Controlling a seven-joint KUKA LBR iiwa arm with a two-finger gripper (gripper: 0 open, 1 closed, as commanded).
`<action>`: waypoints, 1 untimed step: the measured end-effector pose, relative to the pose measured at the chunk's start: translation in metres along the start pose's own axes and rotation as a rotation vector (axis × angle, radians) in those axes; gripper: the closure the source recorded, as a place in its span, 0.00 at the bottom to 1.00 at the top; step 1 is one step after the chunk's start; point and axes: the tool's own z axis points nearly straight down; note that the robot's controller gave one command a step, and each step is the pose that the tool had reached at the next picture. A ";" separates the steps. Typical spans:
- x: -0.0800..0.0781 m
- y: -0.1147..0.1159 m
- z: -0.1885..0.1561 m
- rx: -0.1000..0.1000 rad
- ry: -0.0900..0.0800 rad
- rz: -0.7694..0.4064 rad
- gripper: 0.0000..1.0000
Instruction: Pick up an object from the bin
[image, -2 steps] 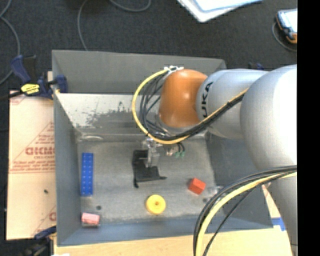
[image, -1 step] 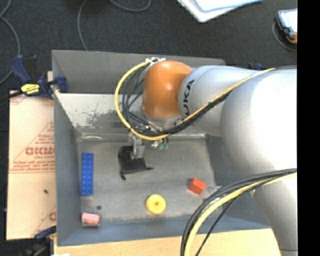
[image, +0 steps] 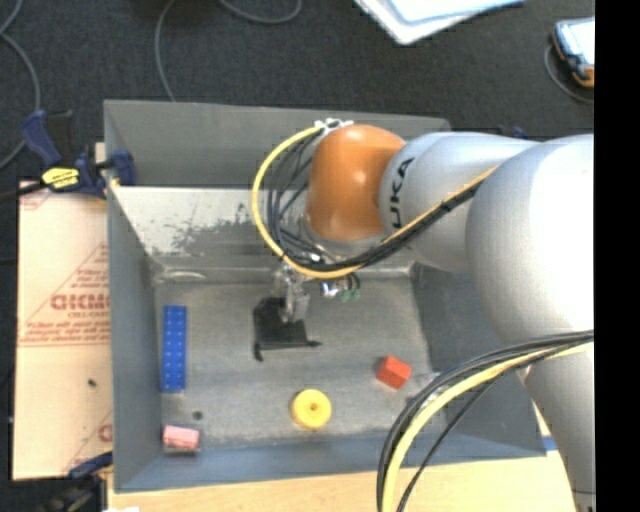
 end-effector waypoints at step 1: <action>-0.004 -0.001 0.000 -0.001 -0.009 0.008 1.00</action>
Offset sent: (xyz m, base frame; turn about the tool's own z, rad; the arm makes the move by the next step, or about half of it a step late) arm 0.0037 -0.0033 -0.0020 -0.0354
